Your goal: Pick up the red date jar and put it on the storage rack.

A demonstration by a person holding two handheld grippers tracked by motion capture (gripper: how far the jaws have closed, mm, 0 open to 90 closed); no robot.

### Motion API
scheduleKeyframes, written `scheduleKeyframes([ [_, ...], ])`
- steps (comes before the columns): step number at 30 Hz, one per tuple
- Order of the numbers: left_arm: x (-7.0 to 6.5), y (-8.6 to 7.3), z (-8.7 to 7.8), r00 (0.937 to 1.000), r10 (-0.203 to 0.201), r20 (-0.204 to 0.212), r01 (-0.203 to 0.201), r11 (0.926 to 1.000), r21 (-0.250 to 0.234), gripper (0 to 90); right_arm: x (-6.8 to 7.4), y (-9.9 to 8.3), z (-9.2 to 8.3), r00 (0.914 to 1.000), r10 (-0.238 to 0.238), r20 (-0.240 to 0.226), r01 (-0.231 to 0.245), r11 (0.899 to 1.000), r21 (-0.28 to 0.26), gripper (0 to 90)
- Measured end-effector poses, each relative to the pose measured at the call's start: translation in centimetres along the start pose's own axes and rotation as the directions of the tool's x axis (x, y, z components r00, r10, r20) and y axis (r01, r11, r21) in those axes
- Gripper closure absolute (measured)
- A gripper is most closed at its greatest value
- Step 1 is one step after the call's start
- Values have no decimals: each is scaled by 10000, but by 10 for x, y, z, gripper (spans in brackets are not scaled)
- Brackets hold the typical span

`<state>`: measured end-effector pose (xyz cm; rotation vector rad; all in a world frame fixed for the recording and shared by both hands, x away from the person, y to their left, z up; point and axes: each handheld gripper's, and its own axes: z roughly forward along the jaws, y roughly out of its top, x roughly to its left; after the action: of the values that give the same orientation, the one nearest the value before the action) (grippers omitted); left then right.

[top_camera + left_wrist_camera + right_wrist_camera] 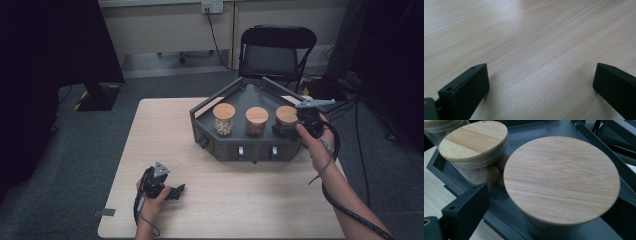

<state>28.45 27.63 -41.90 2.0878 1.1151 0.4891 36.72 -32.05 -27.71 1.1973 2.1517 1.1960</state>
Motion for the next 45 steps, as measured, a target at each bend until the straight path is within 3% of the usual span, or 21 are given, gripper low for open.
scheduleKeyframes([
  [27,0,0,0,10000,-3,-1,3,10000,0,1,1,-19,-12,9997,200,-140,-202,9996,-195,9],
  [45,0,0,0,10000,-2,0,2,10000,0,1,5,-36,-22,9995,59,-299,-71,9991,-422,10],
])
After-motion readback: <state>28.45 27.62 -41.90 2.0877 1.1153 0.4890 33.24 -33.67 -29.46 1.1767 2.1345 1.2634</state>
